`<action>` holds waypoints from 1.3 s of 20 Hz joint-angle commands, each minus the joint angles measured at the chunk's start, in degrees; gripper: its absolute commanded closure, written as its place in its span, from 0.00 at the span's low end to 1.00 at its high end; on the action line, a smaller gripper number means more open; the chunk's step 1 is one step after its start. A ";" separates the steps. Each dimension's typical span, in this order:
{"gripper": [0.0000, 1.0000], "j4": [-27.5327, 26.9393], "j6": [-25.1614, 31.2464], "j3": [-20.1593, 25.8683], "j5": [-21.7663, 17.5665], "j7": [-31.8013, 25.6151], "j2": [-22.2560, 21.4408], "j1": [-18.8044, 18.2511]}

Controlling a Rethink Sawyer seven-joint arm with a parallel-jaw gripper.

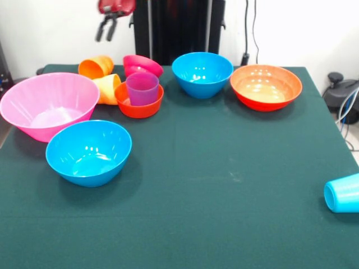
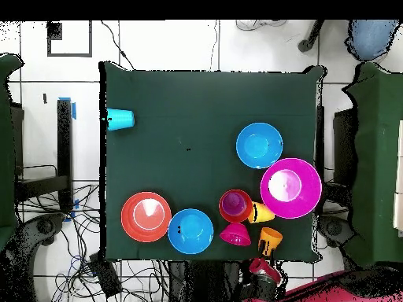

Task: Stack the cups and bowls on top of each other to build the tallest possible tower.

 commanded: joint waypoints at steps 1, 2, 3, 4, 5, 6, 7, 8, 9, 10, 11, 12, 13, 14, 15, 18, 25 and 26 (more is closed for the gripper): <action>0.00 -16.46 20.51 -2.34 -5.13 -1.06 14.45 5.64; 0.00 -17.37 18.81 -3.41 -4.90 -2.97 15.00 7.09; 0.00 -18.25 17.33 -4.24 -4.91 -4.04 15.65 8.17; 0.00 -19.95 16.51 -4.20 -6.30 -3.54 16.81 8.23; 0.00 -21.19 15.45 -4.00 -7.43 -2.54 17.72 8.11; 0.00 -23.21 15.01 -3.49 -9.25 -0.58 19.11 7.47; 0.00 -25.11 14.83 -3.22 -10.29 1.01 20.84 6.83; 0.00 -26.80 13.65 -3.23 -10.60 1.92 22.57 5.63; 0.00 -28.20 13.15 -3.40 -10.32 2.53 24.32 4.71; 0.00 -29.35 12.17 -3.56 -9.62 2.70 26.09 3.66; 0.00 -30.38 11.78 -3.73 -9.19 3.30 27.57 2.83; 0.00 -31.06 11.17 -3.90 -8.57 3.54 28.84 2.36; 0.00 -31.45 10.51 -4.18 -7.82 3.77 29.88 1.99; 0.00 -31.48 10.21 -4.41 -6.94 4.01 30.71 1.74; 0.00 -31.41 9.82 -4.77 -6.13 4.34 31.48 1.62; 0.00 -29.46 8.60 -5.84 -3.45 5.72 32.80 1.15; 0.00 -21.97 1.60 -10.93 1.25 5.75 32.94 -1.06; 0.00 -21.23 1.64 -11.57 0.98 6.26 32.96 -1.15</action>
